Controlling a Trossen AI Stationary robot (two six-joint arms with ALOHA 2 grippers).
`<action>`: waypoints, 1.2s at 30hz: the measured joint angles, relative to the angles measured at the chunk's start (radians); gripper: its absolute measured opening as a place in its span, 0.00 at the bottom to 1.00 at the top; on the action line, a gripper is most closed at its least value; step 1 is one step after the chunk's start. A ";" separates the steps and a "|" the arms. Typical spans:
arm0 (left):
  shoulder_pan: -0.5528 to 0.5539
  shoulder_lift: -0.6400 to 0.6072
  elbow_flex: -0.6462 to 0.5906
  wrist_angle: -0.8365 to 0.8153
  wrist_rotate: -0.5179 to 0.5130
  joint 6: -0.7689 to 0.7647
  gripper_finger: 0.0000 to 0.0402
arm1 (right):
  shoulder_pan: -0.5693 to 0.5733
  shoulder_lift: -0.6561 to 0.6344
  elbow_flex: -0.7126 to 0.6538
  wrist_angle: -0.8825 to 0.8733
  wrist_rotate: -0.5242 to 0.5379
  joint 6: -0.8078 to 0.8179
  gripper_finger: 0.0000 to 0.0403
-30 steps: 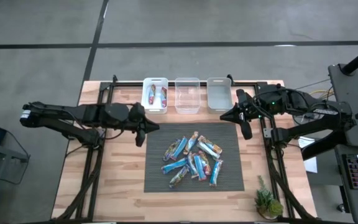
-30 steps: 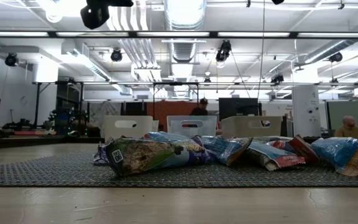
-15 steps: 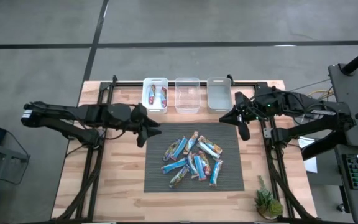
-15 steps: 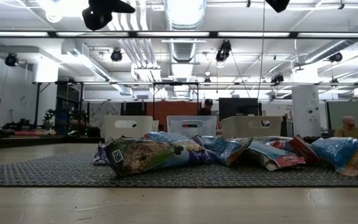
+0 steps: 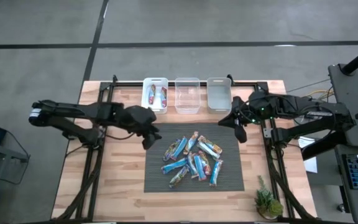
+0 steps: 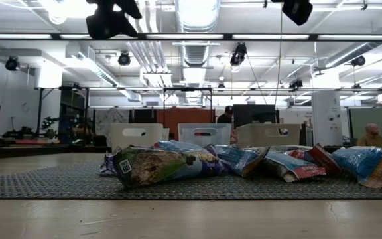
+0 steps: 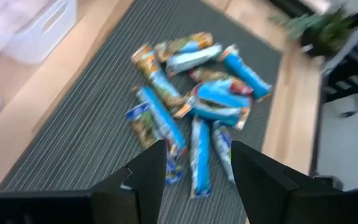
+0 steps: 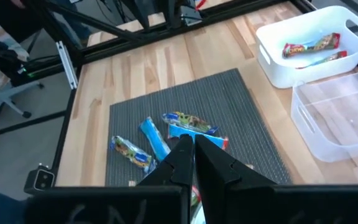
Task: Pick and place Granola Bars by type
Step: Put the blue granola bar into the transparent bin
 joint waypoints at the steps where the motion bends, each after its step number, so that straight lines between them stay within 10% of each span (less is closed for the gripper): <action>1: 0.001 0.020 0.022 -0.032 -0.002 -0.003 0.41 | 0.000 0.000 -0.002 -0.001 0.000 0.000 0.02; 36: -0.021 0.466 0.104 -0.114 0.000 -0.288 0.41 | 0.000 -0.001 0.001 0.000 0.105 0.010 0.02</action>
